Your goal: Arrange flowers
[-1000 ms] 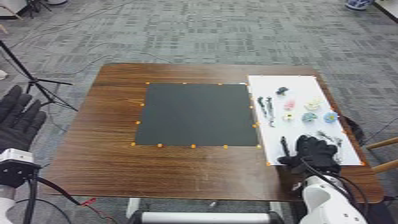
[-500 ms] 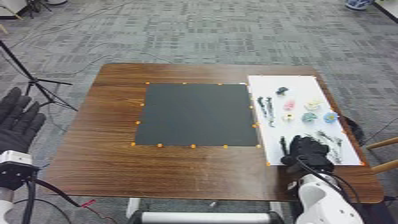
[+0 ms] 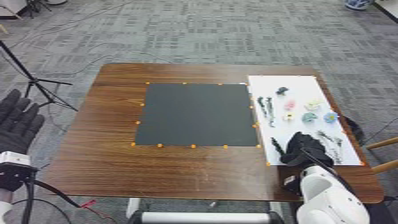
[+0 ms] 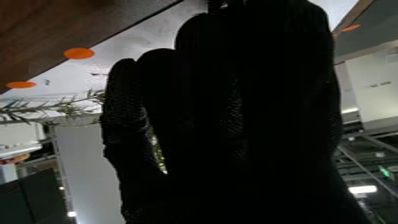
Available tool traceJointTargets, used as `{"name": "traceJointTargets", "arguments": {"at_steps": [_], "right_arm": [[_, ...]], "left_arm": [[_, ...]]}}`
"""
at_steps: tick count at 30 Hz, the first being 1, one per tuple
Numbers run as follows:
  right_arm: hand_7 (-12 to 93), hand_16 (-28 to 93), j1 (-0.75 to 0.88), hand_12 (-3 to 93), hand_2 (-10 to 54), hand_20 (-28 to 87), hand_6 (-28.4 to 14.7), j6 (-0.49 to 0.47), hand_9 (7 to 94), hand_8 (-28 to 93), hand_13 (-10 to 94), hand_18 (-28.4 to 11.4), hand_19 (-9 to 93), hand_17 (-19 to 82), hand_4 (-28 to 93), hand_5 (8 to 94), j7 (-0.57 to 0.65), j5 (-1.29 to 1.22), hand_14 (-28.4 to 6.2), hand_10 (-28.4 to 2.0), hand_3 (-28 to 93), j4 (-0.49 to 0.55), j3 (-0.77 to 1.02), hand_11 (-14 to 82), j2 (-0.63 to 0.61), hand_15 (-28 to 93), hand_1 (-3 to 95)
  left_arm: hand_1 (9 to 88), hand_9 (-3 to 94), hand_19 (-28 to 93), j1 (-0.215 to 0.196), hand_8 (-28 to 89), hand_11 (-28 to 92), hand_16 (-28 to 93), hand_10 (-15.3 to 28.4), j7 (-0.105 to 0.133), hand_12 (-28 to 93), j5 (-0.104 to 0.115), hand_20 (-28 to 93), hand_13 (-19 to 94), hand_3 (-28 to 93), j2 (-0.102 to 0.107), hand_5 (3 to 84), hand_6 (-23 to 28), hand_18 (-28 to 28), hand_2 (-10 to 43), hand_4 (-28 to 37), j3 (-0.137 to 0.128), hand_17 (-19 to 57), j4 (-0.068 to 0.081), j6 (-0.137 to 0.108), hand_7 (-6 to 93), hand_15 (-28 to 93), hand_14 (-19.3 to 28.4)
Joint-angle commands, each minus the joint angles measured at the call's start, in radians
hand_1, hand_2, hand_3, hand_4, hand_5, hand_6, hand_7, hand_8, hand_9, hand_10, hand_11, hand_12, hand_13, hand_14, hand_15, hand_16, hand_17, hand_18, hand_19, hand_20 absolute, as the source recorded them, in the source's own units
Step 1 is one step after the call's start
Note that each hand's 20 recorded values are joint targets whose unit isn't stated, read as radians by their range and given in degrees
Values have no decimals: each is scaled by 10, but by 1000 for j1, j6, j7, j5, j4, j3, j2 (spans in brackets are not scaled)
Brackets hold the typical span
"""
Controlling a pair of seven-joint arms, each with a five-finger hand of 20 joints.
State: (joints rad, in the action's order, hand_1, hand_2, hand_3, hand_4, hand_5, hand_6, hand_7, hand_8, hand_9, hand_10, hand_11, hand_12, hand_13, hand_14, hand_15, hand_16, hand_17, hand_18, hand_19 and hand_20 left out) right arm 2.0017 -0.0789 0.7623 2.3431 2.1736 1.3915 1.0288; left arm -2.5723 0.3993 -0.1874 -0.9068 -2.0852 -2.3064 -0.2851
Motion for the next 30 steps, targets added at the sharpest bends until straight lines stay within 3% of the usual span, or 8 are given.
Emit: {"name": "traceJointTargets", "arguments": {"at_steps": [1, 10, 12, 18, 21, 22, 27, 30], "right_arm": [[337, 437, 43, 543, -95, 360, 11, 175, 905, 219, 723, -271, 741, 316, 509, 831, 16, -125, -108, -71, -283, 13, 13, 179, -14, 557, 871], [403, 410, 10, 557, -95, 363, 8, 443, 892, 225, 704, -276, 750, 303, 655, 808, 0, -228, -145, -80, -283, 37, -22, 234, -35, 622, 822], [416, 401, -14, 556, -95, 365, 10, 429, 888, 222, 702, -277, 752, 303, 670, 803, -13, -313, -147, -80, -283, 45, -22, 248, -27, 633, 815], [444, 388, -202, 551, -95, 368, 11, 438, 882, 212, 700, -281, 762, 305, 677, 794, -42, -455, -152, -84, -283, 6, -142, 273, -19, 651, 813], [449, 385, -347, 551, -95, 367, 10, 444, 880, 208, 699, -282, 763, 304, 679, 793, -62, -526, -153, -87, -283, -55, -247, 280, -12, 655, 812], [451, 385, -389, 551, -95, 367, 10, 448, 878, 208, 698, -281, 763, 302, 678, 792, -66, -548, -153, -88, -283, -68, -280, 283, -8, 656, 812], [463, 385, -558, 548, -95, 368, 11, 459, 873, 202, 693, -282, 764, 299, 685, 787, -78, -557, -157, -89, -283, -119, -443, 296, 32, 665, 809], [473, 383, -653, 547, -95, 367, 12, 466, 870, 198, 692, -282, 764, 298, 690, 782, -78, -537, -158, -91, -283, -166, -546, 304, 65, 667, 806]], "left_arm": [[216, 252, 87, -18, -64, 60, -25, 110, 6, 106, 19, 110, 173, 666, -6, 318, 63, 60, 166, -283, -13, -16, -4, 1, 54, 105, 93], [216, 253, 87, -45, -64, 61, -26, 113, 9, 106, 31, 110, 174, 666, -10, 320, 63, 60, 166, -283, -32, -16, -5, -2, 54, 103, 92], [214, 253, 87, -57, -64, 62, -26, 112, 25, 106, 65, 110, 174, 667, -12, 319, 64, 60, 166, -283, -36, -16, -9, 0, 54, 103, 92], [218, 253, 87, -94, -64, 62, -26, 112, 43, 105, 73, 110, 175, 659, -19, 320, 64, 60, 167, -283, -61, -16, -8, -2, 55, 104, 92], [217, 255, 88, -135, -65, 60, -26, 111, 61, 104, 99, 110, 175, 596, -21, 320, 63, 60, 192, -283, -80, -16, -6, -2, 53, 104, 92], [225, 256, 88, -142, -65, 60, -26, 110, 56, 103, 89, 110, 175, 569, -26, 321, 63, 60, 198, -283, -83, -16, -8, 2, 52, 103, 92], [271, 259, 88, -147, -65, 57, -24, 106, 69, 102, 100, 110, 176, 455, -16, 321, 60, 62, 212, -283, -72, -17, -5, 3, 49, 94, 92], [344, 261, 83, -147, -63, 53, -19, 107, 72, 104, 105, 110, 177, 266, -13, 322, 61, 64, 235, -283, -62, -16, -5, 1, 44, 87, 94]]}}
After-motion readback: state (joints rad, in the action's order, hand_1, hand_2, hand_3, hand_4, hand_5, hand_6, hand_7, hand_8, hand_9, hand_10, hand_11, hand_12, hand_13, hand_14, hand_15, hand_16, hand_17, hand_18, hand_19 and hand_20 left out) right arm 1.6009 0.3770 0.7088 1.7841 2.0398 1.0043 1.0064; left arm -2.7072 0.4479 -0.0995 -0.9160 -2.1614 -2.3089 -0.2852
